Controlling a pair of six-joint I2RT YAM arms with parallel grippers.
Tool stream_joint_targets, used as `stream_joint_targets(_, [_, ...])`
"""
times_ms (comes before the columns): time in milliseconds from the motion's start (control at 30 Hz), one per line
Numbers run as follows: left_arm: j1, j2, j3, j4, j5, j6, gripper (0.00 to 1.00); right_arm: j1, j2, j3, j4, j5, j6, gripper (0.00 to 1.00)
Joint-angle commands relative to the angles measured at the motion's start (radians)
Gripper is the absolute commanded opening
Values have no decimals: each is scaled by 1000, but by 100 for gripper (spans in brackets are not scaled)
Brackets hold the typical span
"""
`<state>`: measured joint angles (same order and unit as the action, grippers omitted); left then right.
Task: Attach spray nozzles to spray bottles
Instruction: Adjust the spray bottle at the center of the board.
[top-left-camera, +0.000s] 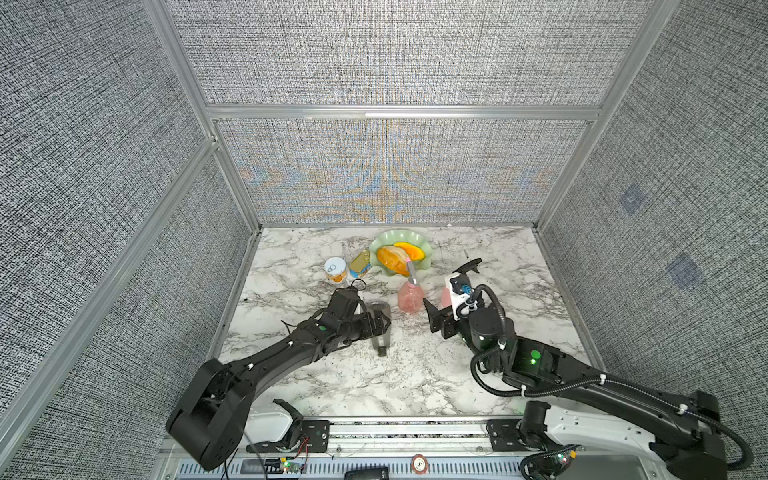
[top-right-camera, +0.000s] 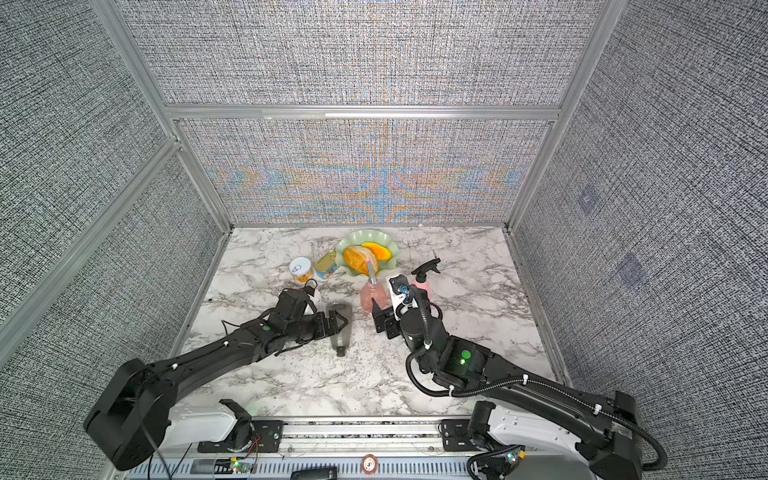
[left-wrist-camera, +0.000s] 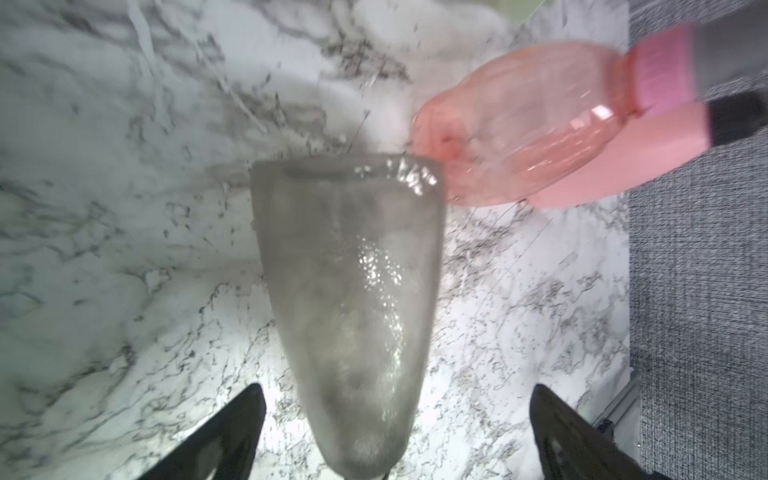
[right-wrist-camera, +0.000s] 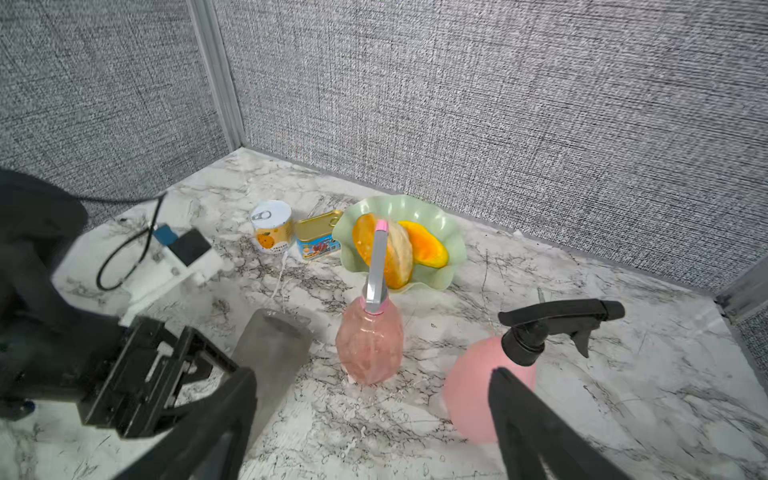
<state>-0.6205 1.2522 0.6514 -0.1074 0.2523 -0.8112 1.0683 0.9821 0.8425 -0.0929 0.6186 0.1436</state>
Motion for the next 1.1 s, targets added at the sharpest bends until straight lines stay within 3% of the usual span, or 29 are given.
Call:
stream_joint_targets(0, [3,-84,51,-112,-113,49,99,5,83,128,-231,-90,12,83])
stream_joint_targets(167, [12,-253,62,-133,-357,115,99,7,277,292,-438,-196,79,80])
stream_joint_targets(300, [36,-339,99,-171,-460,153,99,5,431,375,-496,-229,126,83])
stream_joint_targets(533, [47,-374,145,-224,-514,210,99,-33,654,504,-548,-302,154,86])
stream_joint_targets(1067, [64,-399,90,-154,-495,231,99,-165,970,724,-566,-525,-124,90])
